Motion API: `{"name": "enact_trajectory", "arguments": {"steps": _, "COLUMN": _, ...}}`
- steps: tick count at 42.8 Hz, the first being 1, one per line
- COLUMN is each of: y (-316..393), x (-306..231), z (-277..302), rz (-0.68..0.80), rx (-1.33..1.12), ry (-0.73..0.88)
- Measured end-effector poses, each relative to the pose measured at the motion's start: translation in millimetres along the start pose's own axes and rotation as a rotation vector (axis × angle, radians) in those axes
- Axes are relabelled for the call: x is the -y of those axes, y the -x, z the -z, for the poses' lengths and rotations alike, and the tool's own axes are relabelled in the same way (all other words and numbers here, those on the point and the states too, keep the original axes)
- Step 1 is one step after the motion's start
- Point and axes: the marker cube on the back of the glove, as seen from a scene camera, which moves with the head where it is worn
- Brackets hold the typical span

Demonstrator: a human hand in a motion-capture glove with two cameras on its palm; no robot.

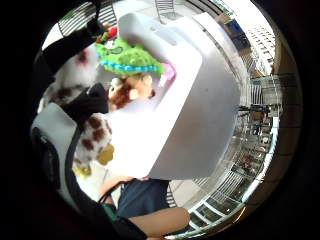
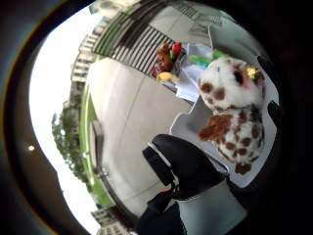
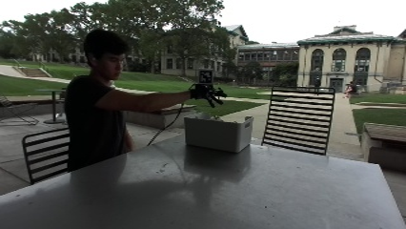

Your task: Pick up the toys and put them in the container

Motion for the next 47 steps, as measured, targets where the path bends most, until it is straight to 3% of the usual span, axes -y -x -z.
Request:
{"name": "enact_trajectory", "arguments": {"steps": 5, "y": -9.0, "x": 0.9, "z": -6.7, "rz": -0.068, "rx": -0.141, "ry": -0.015}}
{"name": "enact_trajectory", "arguments": {"steps": 20, "y": -94.7, "x": -55.8, "z": 26.1, "rz": -0.016, "rx": -0.235, "ry": -0.213}}
{"name": "enact_trajectory", "arguments": {"steps": 26, "y": -120.8, "x": -85.3, "z": 28.3, "rz": -0.145, "rx": -0.294, "ry": -0.191}}
{"name": "enact_trajectory", "arguments": {"steps": 30, "y": -101.8, "x": -120.5, "z": 24.6, "rz": 0.009, "rx": -0.227, "ry": -0.159}}
{"name": "enact_trajectory", "arguments": {"steps": 34, "y": -140.5, "x": -134.9, "z": 31.7, "rz": -0.303, "rx": -0.315, "ry": -0.211}}
{"name": "enact_trajectory", "arguments": {"steps": 36, "y": -159.4, "x": -142.1, "z": 35.5, "rz": -0.389, "rx": -0.338, "ry": -0.222}}
{"name": "enact_trajectory", "arguments": {"steps": 47, "y": -221.2, "x": -199.0, "z": 38.6, "rz": -0.488, "rx": -0.31, "ry": -0.211}}
